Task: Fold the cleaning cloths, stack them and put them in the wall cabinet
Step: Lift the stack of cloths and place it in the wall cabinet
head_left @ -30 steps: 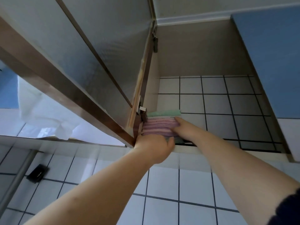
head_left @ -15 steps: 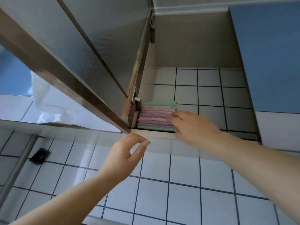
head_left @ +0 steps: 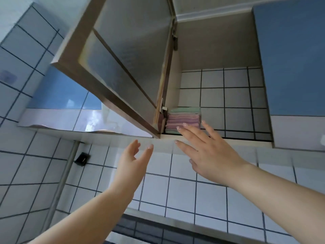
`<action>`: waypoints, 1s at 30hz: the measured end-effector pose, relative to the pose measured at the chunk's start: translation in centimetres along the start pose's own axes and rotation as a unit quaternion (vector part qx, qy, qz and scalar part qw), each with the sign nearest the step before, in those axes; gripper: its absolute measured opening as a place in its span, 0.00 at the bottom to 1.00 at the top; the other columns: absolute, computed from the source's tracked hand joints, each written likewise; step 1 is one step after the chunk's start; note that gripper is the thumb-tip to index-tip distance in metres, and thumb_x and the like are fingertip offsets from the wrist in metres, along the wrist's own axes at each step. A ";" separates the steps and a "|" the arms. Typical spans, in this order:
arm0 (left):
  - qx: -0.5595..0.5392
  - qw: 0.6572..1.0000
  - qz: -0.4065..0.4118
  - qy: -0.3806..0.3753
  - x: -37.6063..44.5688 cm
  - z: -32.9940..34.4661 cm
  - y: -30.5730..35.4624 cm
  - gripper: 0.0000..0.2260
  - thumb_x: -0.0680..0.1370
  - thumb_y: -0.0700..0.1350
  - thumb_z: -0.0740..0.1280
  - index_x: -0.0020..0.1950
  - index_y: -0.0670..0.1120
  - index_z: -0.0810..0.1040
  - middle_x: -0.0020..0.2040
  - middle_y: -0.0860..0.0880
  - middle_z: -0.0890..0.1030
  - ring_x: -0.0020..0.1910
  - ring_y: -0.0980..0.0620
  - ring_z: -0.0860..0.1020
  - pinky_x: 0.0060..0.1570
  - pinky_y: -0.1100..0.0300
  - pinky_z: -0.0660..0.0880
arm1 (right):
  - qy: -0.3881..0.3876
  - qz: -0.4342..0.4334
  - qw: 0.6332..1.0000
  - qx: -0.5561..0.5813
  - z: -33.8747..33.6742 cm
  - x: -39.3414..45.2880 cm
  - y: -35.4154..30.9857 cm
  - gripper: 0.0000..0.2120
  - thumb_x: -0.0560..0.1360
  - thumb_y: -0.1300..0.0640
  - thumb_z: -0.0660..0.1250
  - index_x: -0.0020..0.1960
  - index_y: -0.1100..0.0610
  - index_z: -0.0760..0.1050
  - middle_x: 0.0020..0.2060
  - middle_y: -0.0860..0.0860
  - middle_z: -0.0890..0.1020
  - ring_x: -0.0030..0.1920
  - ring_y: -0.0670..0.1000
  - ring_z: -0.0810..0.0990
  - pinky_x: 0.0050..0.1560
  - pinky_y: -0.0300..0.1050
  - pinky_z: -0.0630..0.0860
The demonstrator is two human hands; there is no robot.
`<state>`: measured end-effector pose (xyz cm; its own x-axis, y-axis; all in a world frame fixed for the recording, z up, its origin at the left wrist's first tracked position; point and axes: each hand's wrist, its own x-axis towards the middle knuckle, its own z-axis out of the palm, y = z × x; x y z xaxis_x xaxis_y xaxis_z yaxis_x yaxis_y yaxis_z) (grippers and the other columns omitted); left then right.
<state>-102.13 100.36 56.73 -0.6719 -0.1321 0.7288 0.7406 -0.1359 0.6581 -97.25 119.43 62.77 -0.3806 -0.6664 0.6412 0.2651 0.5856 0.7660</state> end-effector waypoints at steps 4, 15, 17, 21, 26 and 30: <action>-0.026 0.997 0.024 0.075 -0.4 -1.8 2.0 0.37 0.74 0.45 0.70 0.76 0.54 0.51 0.75 0.55 0.61 0.73 0.53 0.61 0.69 0.55 0.60 | 0.042 -0.025 0.999 -0.004 -3.3 1.0 -1.6 0.30 0.65 0.53 0.72 0.65 0.57 0.74 0.69 0.59 0.71 0.70 0.58 0.68 0.68 0.64 0.62; 0.003 0.977 0.196 0.083 1.7 -5.0 5.1 0.18 0.74 0.41 0.69 0.61 0.55 0.73 0.54 0.60 0.78 0.55 0.65 0.74 0.49 0.75 0.67 | 0.097 -0.091 0.988 -0.084 -8.6 5.7 -4.4 0.26 0.74 0.55 0.53 0.70 0.62 0.67 0.73 0.59 0.64 0.74 0.57 0.61 0.72 0.60 0.58; 0.030 0.971 0.223 0.073 1.7 -5.1 5.0 0.19 0.74 0.40 0.68 0.62 0.54 0.72 0.55 0.59 0.78 0.54 0.62 0.74 0.48 0.77 0.67 | 0.099 -0.102 0.985 -0.094 -8.7 6.0 -4.7 0.26 0.74 0.56 0.52 0.70 0.63 0.67 0.73 0.58 0.65 0.74 0.57 0.62 0.72 0.59 0.60; 0.060 0.963 0.260 0.035 1.4 -4.1 4.7 0.24 0.73 0.36 0.68 0.68 0.50 0.68 0.61 0.57 0.73 0.58 0.64 0.70 0.56 0.78 0.66 | 0.085 -0.107 0.984 -0.110 -8.6 5.0 -4.2 0.30 0.71 0.54 0.59 0.72 0.63 0.64 0.74 0.58 0.62 0.75 0.57 0.59 0.72 0.58 0.58; 0.076 0.940 0.330 -0.044 1.6 -1.9 4.8 0.27 0.70 0.31 0.68 0.67 0.50 0.71 0.58 0.57 0.73 0.59 0.60 0.71 0.57 0.78 0.64 | 0.064 -0.085 0.992 -0.073 -9.0 2.6 -3.4 0.28 0.71 0.56 0.60 0.70 0.65 0.66 0.72 0.61 0.64 0.73 0.58 0.63 0.69 0.57 0.66; 0.087 0.928 0.350 -0.088 2.3 0.0 4.6 0.30 0.72 0.37 0.70 0.71 0.50 0.65 0.63 0.55 0.71 0.63 0.60 0.69 0.60 0.75 0.64 | 0.020 -0.066 0.994 -0.089 -9.4 0.4 -2.1 0.27 0.72 0.56 0.58 0.69 0.65 0.67 0.72 0.61 0.65 0.72 0.59 0.64 0.71 0.56 0.64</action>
<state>-100.27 99.42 61.38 -0.0239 0.0370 0.9990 0.9961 0.0860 0.0207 -89.59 113.59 61.89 -0.3888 -0.7519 0.5325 0.3692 0.4023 0.8377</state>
